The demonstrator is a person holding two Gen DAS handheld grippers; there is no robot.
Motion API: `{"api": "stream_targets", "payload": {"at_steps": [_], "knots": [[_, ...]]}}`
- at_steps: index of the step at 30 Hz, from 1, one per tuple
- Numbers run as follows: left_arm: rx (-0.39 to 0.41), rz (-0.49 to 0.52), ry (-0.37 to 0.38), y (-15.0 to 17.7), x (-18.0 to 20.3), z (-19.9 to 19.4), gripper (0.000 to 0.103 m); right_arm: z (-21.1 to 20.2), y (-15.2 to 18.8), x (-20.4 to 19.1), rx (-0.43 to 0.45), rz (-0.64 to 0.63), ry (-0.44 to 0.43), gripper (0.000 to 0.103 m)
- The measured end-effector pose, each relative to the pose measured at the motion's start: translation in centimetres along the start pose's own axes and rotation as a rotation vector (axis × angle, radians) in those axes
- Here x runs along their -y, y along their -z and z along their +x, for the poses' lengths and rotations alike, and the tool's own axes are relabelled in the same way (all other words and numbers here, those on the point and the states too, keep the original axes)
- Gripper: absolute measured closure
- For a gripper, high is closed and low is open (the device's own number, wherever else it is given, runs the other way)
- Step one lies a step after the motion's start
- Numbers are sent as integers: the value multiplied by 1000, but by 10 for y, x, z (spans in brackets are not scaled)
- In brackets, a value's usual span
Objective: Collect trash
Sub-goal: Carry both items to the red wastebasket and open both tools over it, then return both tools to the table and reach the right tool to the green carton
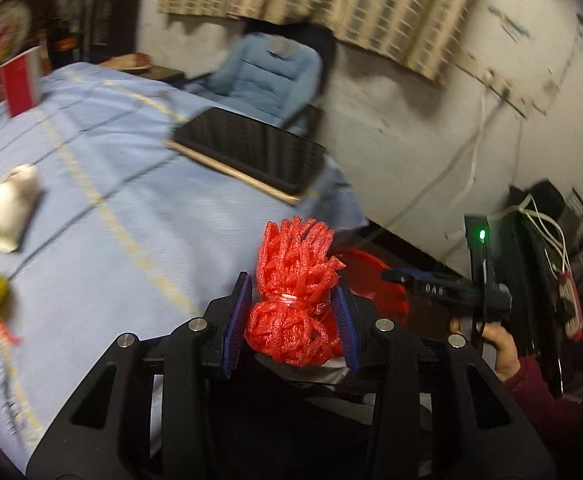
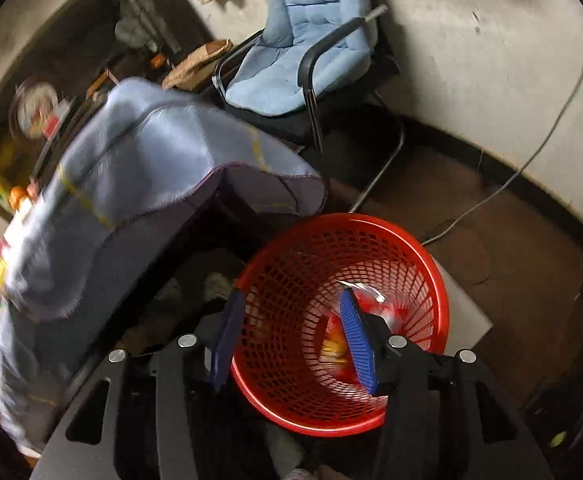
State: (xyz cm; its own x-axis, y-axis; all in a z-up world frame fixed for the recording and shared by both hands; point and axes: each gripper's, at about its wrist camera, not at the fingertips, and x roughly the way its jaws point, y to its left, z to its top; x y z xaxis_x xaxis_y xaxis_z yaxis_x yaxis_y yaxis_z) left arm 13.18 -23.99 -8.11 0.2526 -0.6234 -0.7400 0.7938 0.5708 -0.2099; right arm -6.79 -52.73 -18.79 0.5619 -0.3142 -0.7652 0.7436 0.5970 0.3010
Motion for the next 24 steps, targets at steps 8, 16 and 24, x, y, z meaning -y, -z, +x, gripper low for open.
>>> {"api": "stream_targets", "payload": {"at_steps": [8,16,24], "knots": [[-144,113,127,-23,61,94,60,-49,-7,34,169,80,-20,36],[-190,154,8,-28,89,146,12,-55,-14,56,194,100,-44,36],[-124,149,-138,-24,78,122,7,-59,-12,44,204,58,-71,28]]}}
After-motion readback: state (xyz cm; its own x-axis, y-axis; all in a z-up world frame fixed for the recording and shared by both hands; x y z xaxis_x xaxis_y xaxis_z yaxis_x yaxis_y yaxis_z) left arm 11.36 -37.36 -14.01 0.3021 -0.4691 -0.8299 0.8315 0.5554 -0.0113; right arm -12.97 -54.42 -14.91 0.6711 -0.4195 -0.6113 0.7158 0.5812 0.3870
